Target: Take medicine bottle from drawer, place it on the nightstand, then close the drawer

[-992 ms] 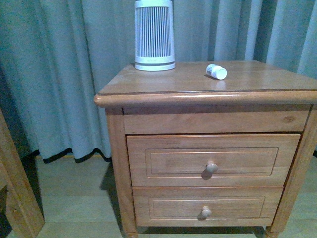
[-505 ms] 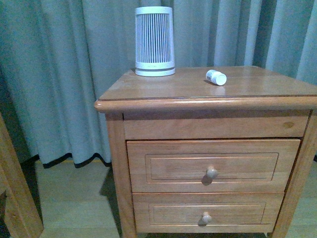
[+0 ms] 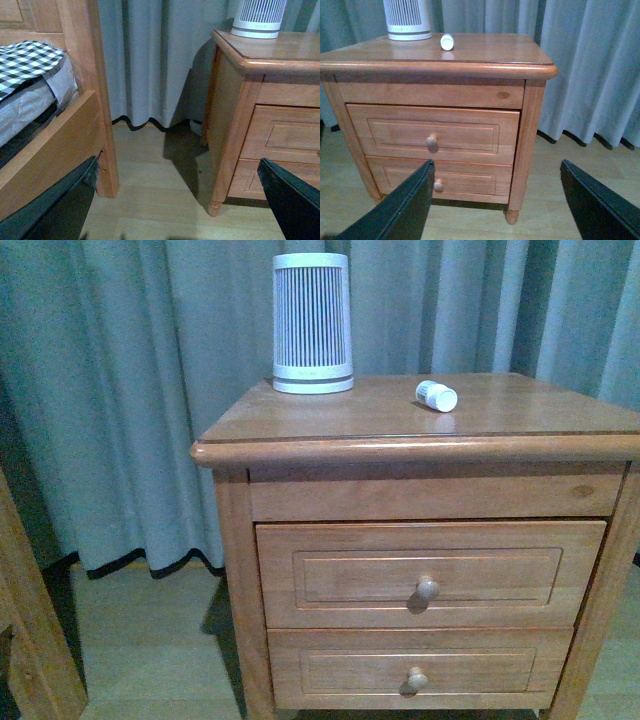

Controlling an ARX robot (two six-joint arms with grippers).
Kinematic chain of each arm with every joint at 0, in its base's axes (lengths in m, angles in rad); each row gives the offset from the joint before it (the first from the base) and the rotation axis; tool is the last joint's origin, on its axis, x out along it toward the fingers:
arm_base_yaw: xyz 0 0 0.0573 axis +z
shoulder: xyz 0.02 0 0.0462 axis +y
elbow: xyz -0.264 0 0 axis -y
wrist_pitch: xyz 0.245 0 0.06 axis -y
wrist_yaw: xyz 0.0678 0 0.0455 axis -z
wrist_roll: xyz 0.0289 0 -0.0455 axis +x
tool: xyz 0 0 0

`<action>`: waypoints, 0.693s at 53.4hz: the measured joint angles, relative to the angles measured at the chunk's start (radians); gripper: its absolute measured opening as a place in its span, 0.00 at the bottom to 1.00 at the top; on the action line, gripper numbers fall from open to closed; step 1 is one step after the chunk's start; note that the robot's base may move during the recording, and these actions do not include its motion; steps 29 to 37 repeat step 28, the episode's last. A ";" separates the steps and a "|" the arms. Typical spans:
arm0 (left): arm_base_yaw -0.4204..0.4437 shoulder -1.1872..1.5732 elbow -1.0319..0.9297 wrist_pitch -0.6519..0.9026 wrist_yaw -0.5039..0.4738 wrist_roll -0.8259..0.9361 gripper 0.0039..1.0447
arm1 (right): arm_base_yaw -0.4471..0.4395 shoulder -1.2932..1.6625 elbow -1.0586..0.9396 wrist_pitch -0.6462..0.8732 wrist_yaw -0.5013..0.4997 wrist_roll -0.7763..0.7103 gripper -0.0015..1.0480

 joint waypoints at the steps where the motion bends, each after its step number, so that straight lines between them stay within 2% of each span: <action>1: 0.000 0.000 0.000 0.000 0.000 0.000 0.94 | 0.000 0.000 0.000 0.000 0.000 0.000 0.89; 4: 0.000 0.000 0.000 0.000 0.000 0.000 0.94 | 0.000 0.000 0.000 0.000 0.000 0.000 0.95; 37: 0.000 0.000 0.000 0.000 0.000 0.000 0.94 | 0.000 0.000 0.000 0.000 0.000 0.000 0.93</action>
